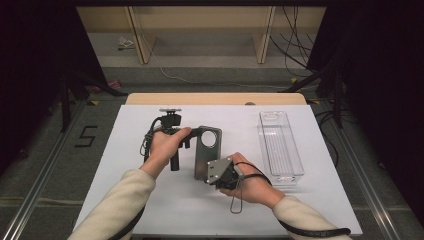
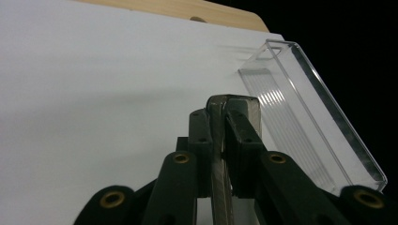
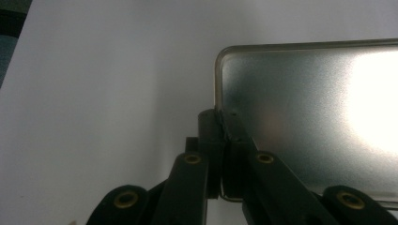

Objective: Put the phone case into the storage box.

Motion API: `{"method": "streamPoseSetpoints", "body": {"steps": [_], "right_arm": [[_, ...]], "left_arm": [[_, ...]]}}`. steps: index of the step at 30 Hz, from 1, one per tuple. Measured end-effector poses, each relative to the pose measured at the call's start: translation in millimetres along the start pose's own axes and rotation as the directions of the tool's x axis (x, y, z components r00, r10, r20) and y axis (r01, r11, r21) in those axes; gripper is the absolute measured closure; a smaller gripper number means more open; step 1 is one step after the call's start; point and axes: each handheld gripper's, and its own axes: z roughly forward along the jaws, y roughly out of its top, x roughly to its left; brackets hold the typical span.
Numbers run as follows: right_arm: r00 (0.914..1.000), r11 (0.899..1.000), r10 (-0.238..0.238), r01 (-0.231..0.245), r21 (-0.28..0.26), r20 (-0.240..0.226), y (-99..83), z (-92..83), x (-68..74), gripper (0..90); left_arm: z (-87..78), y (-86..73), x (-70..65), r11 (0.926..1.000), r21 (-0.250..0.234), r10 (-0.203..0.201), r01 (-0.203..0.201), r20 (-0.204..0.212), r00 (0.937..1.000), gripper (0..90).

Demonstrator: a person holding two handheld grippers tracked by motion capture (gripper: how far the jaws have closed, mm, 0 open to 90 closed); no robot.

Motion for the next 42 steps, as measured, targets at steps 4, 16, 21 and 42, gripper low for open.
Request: {"method": "streamPoseSetpoints", "body": {"steps": [4,16,21,42], "right_arm": [[0.9998,1.000,0.021,-0.021,-0.002,-0.003,-1.2,1.0,-0.4,88.0],[0.9861,0.979,0.158,-0.149,-0.140,0.053,-2.5,-8.1,-10.4,58.5],[0.9694,0.956,0.236,-0.219,-0.198,0.068,-4.9,-12.7,-15.8,51.8],[0.9102,0.887,0.395,-0.342,-0.309,0.126,-13.4,-21.2,-27.5,39.2]], "left_arm": [[-3.4,-2.7,-6.7,0.9976,-0.043,0.055,-0.055,0.006,0.9985,82.4],[-19.2,-9.0,-1.1,0.9730,-0.167,0.163,-0.159,0.011,0.9865,82.5],[-26.7,-13.2,4.4,0.9575,-0.222,0.194,-0.184,0.025,0.9806,82.4],[-49.2,-37.9,23.3,0.9026,-0.366,0.258,-0.226,0.040,0.9654,82.4]]}}
